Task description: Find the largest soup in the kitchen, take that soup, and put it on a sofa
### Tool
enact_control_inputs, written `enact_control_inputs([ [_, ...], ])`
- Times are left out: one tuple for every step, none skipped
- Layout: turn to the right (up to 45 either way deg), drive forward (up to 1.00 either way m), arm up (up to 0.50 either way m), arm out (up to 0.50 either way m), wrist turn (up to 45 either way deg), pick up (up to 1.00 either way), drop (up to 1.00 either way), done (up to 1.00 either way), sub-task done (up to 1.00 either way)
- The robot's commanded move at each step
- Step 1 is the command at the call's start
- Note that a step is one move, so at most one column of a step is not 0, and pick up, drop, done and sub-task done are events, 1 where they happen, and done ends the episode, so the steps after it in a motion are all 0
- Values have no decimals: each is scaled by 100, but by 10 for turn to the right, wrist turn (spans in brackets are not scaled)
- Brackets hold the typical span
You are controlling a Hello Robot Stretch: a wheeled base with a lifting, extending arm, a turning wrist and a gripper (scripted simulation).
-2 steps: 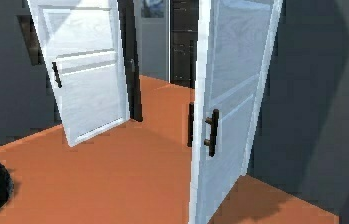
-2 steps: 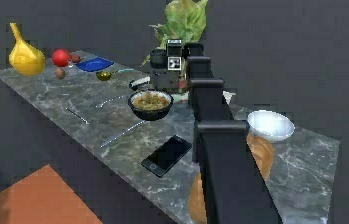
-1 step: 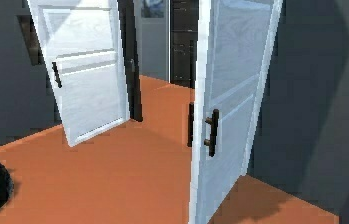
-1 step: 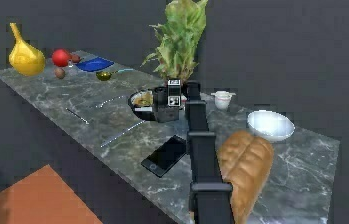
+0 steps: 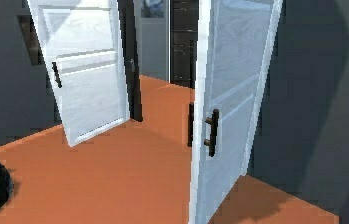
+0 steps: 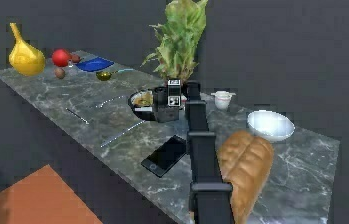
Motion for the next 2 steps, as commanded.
enact_control_inputs([
  [0,0,10,0,0,0,0,0,0],
  [0,0,0,0,-450,0,0,0,0],
])
